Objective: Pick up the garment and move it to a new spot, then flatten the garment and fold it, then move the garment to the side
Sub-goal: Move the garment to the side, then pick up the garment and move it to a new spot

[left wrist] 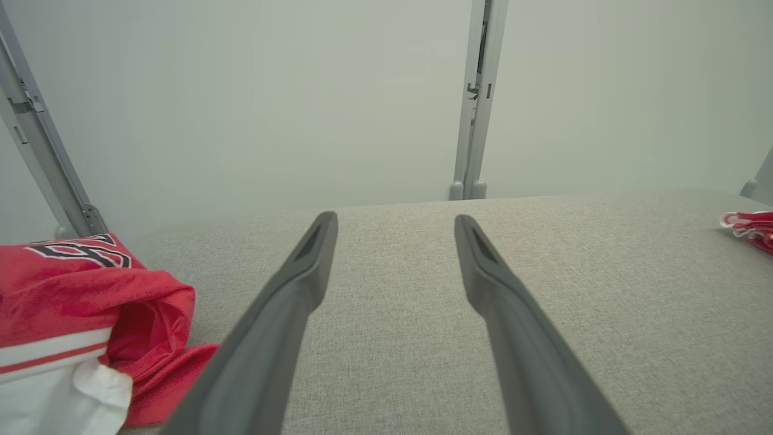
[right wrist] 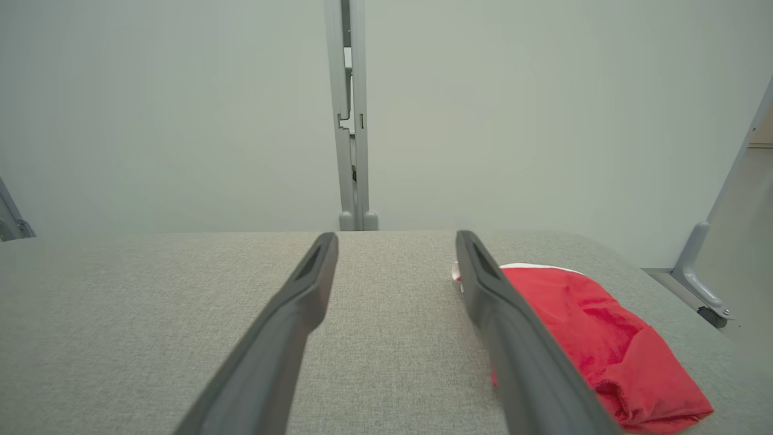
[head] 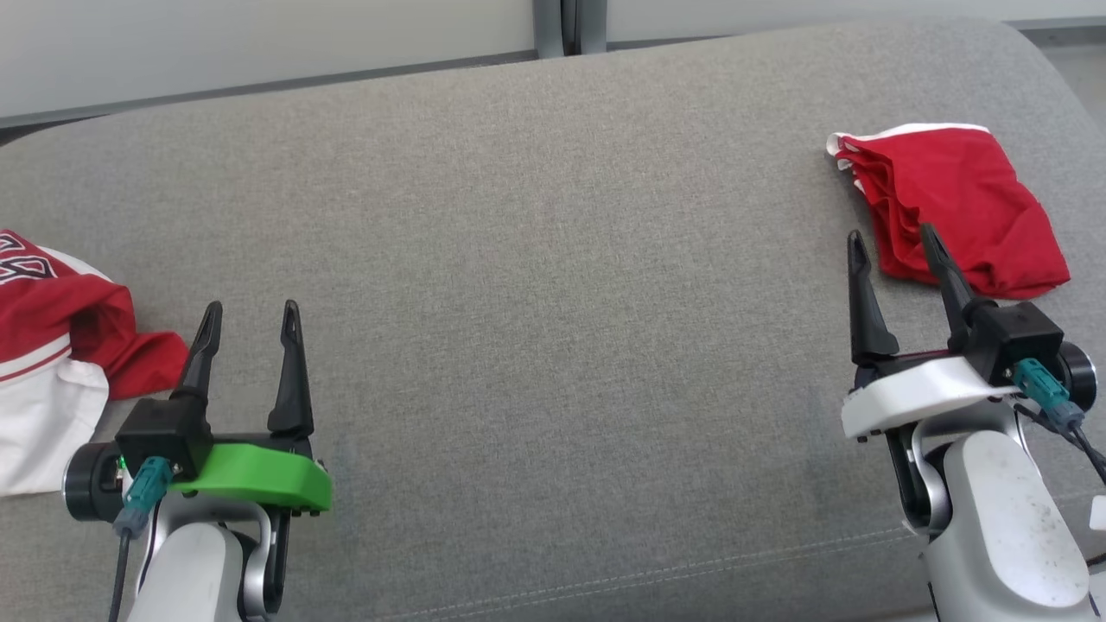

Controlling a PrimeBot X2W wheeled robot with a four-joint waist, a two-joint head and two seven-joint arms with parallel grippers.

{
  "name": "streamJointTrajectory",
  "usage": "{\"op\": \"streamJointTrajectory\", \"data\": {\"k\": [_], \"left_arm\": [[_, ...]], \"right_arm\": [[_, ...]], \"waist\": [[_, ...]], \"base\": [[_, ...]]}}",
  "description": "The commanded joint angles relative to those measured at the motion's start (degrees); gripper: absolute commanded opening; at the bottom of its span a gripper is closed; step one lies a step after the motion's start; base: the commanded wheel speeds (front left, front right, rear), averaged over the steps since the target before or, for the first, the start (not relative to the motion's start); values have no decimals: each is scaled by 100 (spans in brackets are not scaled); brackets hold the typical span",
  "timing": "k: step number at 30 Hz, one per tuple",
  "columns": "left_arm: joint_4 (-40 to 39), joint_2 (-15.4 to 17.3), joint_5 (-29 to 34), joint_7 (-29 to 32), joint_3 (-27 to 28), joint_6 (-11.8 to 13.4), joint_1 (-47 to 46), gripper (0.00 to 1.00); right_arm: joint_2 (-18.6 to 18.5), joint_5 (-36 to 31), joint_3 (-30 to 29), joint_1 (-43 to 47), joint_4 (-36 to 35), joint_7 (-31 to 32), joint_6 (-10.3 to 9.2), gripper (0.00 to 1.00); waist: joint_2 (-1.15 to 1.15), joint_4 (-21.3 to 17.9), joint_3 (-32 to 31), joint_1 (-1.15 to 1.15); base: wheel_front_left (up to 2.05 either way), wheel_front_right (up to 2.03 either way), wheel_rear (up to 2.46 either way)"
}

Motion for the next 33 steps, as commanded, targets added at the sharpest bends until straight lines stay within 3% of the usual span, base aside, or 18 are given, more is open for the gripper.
{"op": "streamJointTrajectory", "data": {"k": [1, 13, 33], "left_arm": [[-9, -33, 20, -20, 38, -34, 137, 100], [-18, -131, 153, -21, 222, -104, 445, 100], [60, -301, 380, -22, 450, -222, 376, 100]], "right_arm": [[15, 75, -58, 152, -87, -22, -8, 100], [89, 3, 14, 620, -121, -22, -8, 100], [118, 40, -65, 652, 47, -22, -8, 100]], "waist": [[0, 45, -214, 0], [0, 147, -429, 0], [0, 295, -422, 0]], "base": [[0, 0, 0], [0, 0, 0], [0, 0, 0]]}}
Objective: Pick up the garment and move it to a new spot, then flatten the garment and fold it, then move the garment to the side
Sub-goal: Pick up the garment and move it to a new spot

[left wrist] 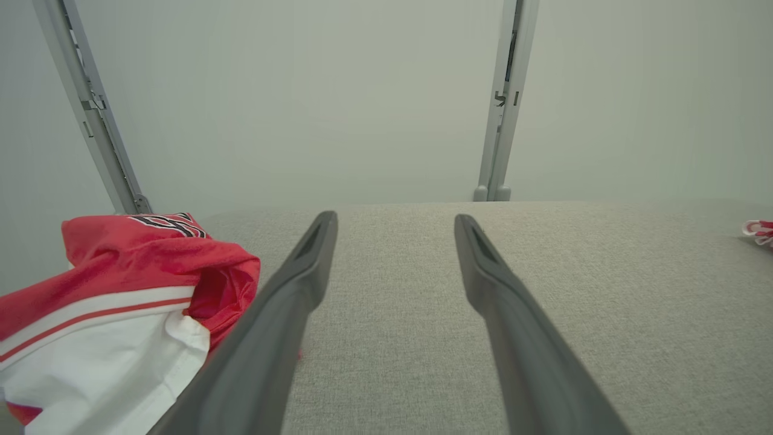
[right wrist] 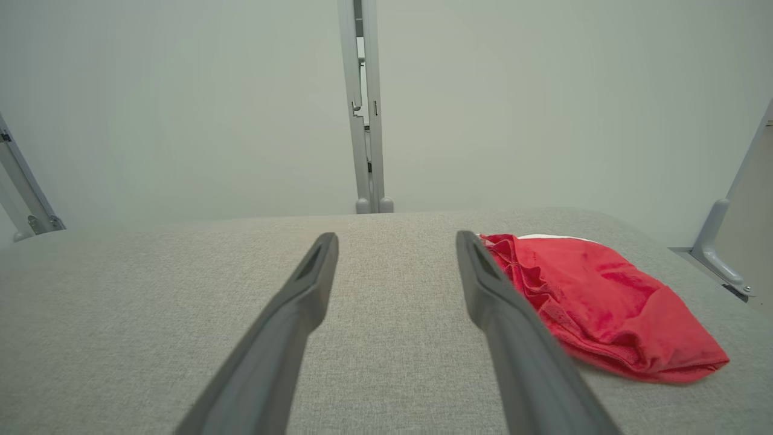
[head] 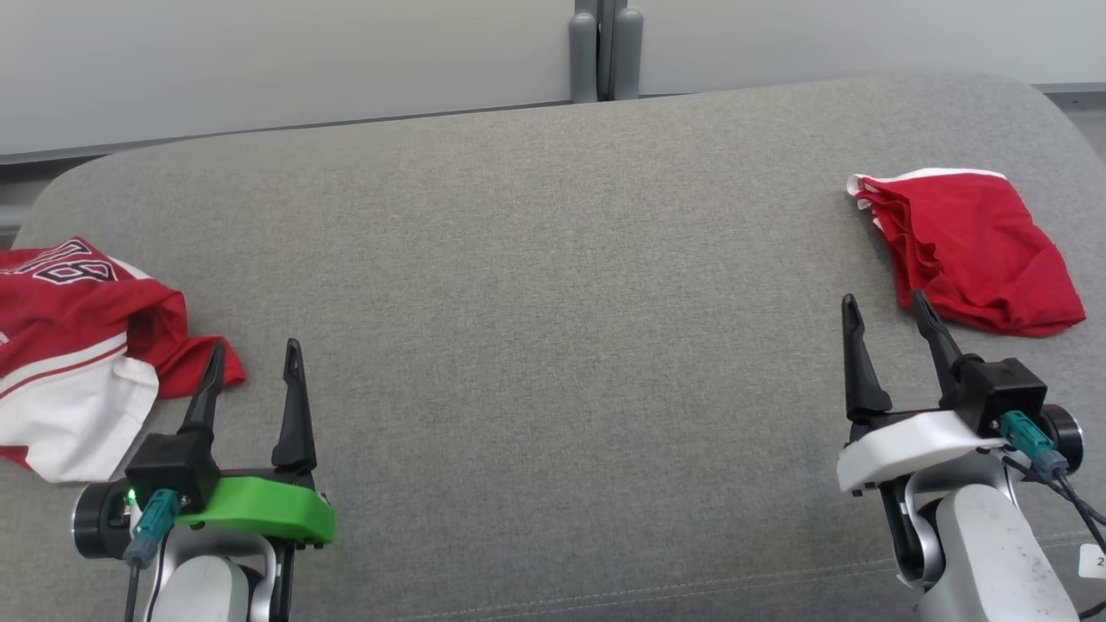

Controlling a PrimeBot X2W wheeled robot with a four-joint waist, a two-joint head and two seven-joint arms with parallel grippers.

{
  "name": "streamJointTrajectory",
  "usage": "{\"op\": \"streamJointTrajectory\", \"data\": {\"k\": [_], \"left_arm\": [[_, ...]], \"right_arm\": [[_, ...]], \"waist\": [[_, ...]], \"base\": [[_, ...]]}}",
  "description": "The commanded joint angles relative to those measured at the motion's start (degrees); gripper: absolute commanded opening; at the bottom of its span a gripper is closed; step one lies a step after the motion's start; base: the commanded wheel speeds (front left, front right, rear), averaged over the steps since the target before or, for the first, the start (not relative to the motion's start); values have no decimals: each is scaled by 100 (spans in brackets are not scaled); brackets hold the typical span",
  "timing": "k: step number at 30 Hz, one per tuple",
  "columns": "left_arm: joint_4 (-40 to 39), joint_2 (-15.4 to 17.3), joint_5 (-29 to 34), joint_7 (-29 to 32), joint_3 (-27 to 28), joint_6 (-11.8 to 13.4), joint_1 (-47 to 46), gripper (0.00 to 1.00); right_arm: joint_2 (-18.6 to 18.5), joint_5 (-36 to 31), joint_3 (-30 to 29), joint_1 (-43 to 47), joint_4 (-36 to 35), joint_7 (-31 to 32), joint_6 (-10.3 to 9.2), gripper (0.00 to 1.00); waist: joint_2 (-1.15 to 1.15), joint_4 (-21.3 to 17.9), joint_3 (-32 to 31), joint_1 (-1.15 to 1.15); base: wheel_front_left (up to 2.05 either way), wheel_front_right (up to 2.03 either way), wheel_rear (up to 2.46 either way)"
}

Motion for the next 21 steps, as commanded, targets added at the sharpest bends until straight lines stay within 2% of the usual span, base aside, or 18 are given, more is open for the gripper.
{"op": "streamJointTrajectory", "data": {"k": [1, 6, 16, 21], "left_arm": [[34, -13, 39, -22, 17, -45, -33, 100], [79, -92, 73, -22, 39, -68, -136, 100], [113, -208, 72, -21, 224, -86, -166, 100], [109, -225, 89, -18, 345, -81, -51, 100]], "right_arm": [[-10, -1, -11, 98, 20, -22, -8, 100], [-25, -38, 62, 153, 41, -22, -7, 100], [-53, -64, 232, -5, 43, -22, -8, 100], [-46, -27, 350, -31, 71, -22, -8, 100]], "waist": [[0, 95, -10, 0], [0, 481, 1, 0], [0, 1543, 112, 0], [0, 1851, 121, 0]], "base": [[0, 0, 0], [0, 0, 0], [0, 0, 0], [0, 0, 0]]}}
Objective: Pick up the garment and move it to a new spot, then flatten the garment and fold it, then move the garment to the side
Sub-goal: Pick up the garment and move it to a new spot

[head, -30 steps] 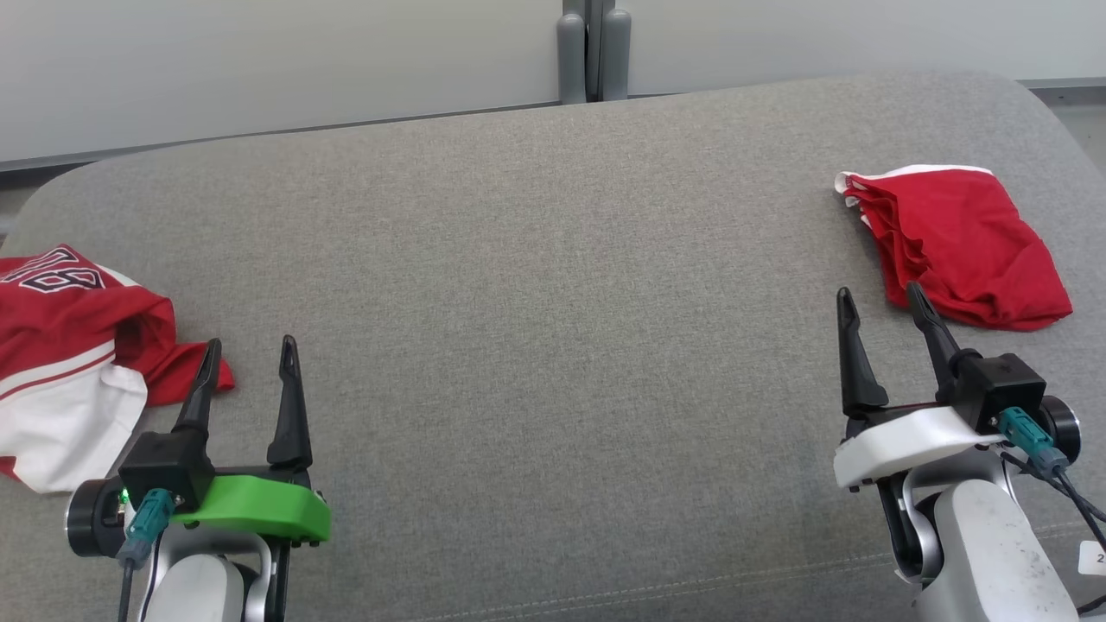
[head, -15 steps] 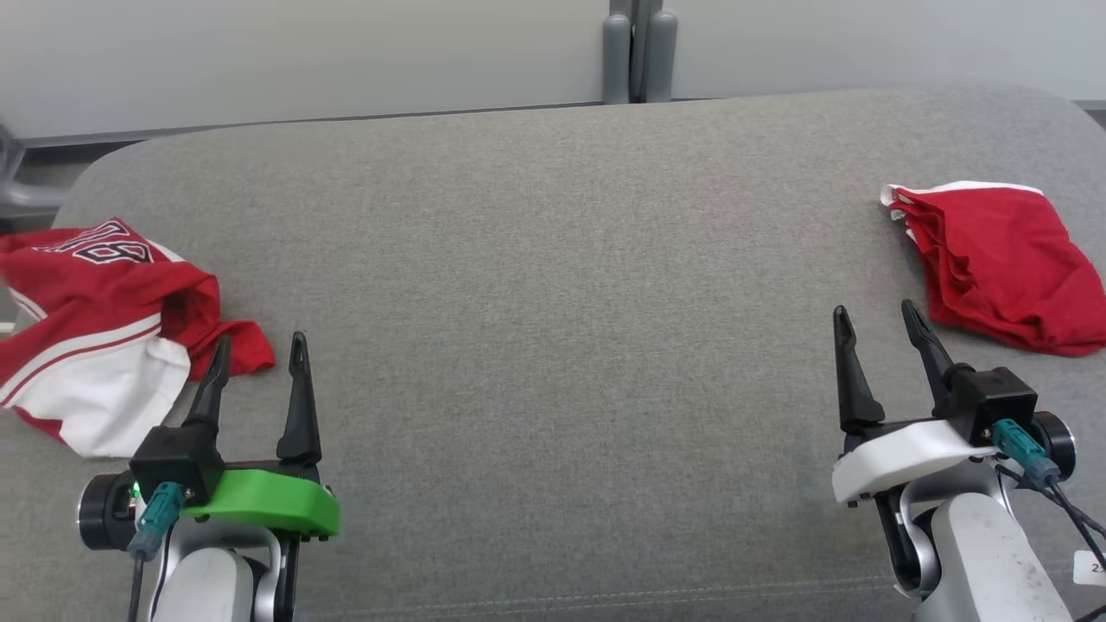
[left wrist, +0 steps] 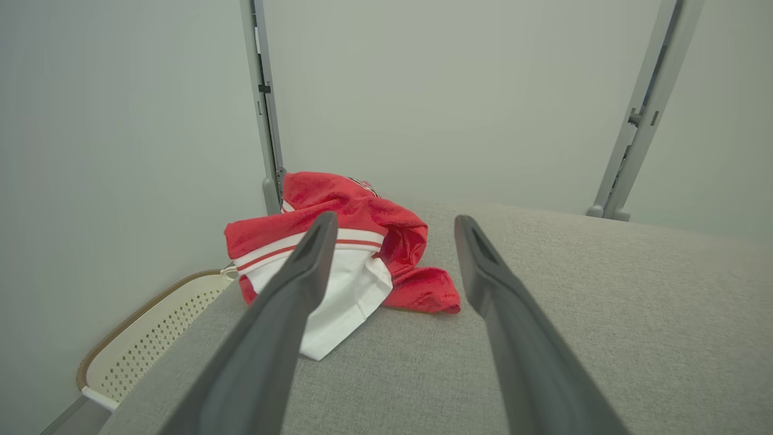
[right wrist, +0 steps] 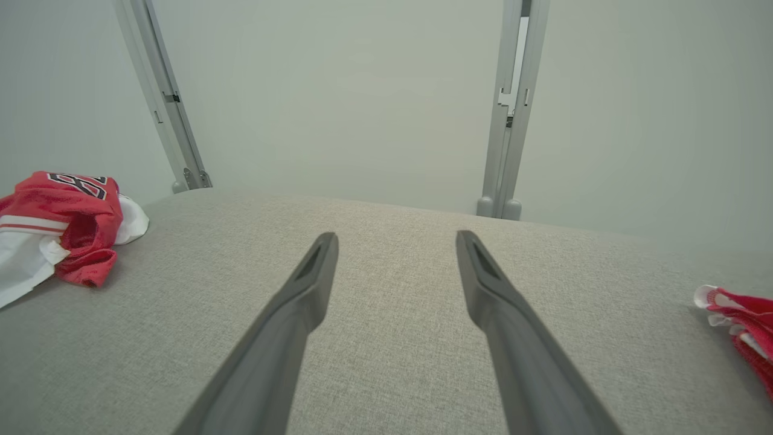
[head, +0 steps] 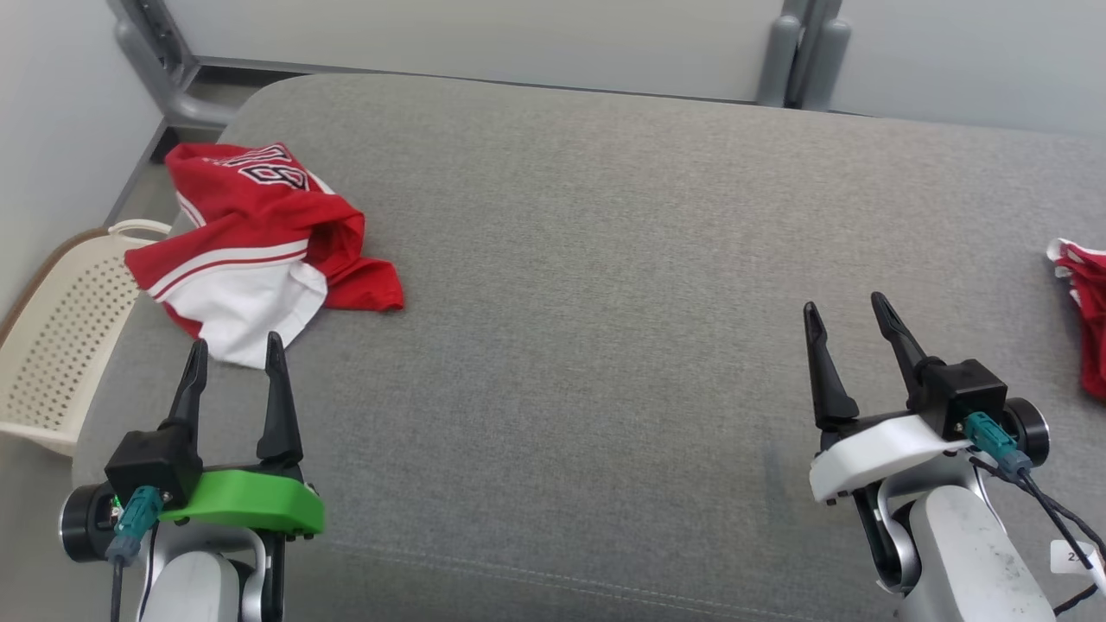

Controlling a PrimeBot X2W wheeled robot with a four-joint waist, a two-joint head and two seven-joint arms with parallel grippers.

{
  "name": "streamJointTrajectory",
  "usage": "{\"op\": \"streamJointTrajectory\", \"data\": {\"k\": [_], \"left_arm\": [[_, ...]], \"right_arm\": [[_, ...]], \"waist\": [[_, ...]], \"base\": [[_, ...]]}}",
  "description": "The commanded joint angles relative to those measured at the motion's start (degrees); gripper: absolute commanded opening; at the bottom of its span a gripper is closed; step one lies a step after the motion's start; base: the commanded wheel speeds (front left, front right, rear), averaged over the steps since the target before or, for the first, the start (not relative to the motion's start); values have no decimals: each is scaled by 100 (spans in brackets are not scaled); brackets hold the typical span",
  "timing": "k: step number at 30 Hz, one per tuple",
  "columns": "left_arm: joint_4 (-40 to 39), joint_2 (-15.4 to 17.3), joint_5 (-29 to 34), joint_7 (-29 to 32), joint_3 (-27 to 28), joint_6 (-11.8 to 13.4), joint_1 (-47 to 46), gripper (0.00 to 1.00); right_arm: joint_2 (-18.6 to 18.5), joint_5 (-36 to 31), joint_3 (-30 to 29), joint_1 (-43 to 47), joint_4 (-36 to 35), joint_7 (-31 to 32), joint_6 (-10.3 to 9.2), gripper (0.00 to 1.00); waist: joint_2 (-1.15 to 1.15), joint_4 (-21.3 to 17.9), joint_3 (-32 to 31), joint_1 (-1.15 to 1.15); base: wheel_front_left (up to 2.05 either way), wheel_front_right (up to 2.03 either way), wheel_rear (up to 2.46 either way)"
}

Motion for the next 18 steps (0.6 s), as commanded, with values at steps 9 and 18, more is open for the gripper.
{"op": "streamJointTrajectory", "data": {"k": [9, 18], "left_arm": [[13, -92, 57, -10, 198, -47, 137, 100], [47, -163, 83, -10, 291, -109, 66, 100]], "right_arm": [[-47, 29, 78, -31, 97, -22, -8, 100], [-65, 37, 125, -58, 131, -22, -8, 100]], "waist": [[0, 781, 57, 0], [0, 836, 84, 0]], "base": [[0, 0, 0], [0, 0, 0]]}}
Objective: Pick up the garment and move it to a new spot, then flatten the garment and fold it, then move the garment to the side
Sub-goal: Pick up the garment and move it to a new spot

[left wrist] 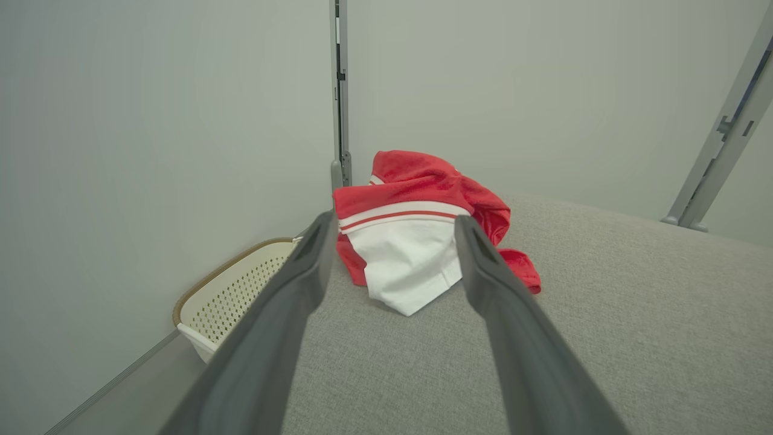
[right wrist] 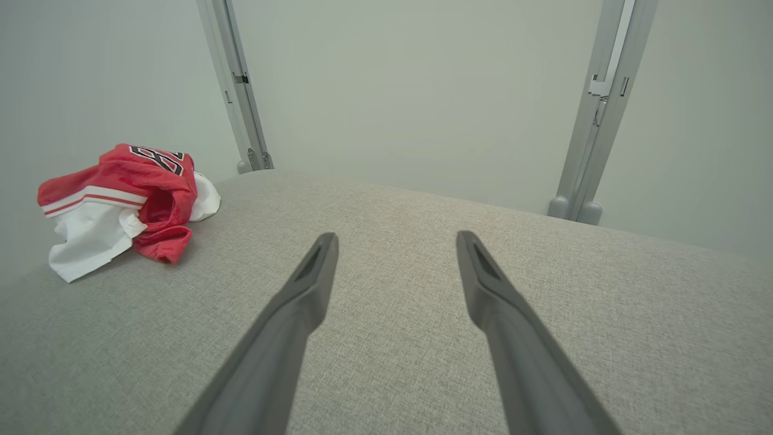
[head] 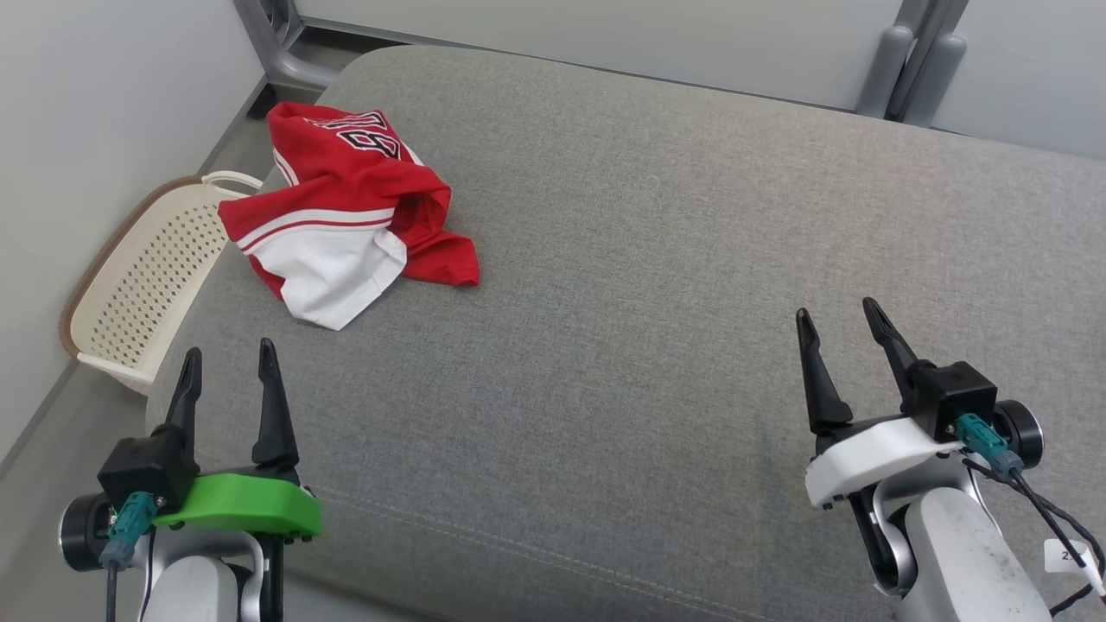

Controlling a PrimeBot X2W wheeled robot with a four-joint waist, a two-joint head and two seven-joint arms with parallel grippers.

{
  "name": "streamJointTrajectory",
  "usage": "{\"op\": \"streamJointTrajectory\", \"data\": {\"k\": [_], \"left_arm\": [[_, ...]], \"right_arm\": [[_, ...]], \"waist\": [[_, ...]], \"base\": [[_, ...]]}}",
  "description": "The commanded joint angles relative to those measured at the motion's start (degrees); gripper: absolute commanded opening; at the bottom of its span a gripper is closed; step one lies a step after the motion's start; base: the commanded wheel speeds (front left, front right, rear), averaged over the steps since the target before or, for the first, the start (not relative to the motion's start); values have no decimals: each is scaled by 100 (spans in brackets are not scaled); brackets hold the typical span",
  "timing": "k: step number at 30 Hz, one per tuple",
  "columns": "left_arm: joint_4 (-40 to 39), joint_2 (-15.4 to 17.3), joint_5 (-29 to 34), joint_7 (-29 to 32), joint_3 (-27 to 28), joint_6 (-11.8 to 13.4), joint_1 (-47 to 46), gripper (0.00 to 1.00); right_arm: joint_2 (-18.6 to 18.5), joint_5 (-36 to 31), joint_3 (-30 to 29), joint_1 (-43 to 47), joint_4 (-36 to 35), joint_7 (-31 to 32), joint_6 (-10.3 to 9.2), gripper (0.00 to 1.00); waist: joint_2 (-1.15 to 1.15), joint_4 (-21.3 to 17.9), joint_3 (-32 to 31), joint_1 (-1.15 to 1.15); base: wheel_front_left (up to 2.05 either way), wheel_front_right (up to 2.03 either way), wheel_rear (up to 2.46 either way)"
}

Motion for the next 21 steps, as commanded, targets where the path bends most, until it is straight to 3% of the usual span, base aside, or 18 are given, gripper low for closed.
{"op": "streamJointTrajectory", "data": {"k": [1, 5, 8, 16, 21], "left_arm": [[14, -13, 39, -10, 21, -23, -38, 100], [-8, -48, -148, -11, 115, -102, -365, 100], [87, 122, -255, 203, 79, -216, -739, 100], [924, 663, -753, 2000, -200, -462, -2179, 100], [1946, 868, -1171, 2656, -389, -505, -2917, 100]], "right_arm": [[-43, 35, 0, -37, 14, -22, -7, 100], [-69, 9, -11, -115, 10, -21, -6, 100], [-66, -32, -4, -165, -20, -14, -6, 100], [-105, -60, 61, -371, -82, -1, -7, 100], [-75, -81, 134, -523, -115, -6, -7, 100]], "waist": [[0, -2, 7, 0], [0, 4, 100, 0], [0, -1, 187, 0], [0, -235, 516, 0], [0, -523, 820, 0]], "base": [[0, 0, 0], [0, 0, 0], [0, 0, 0], [0, 0, 0], [0, 0, 0]]}}
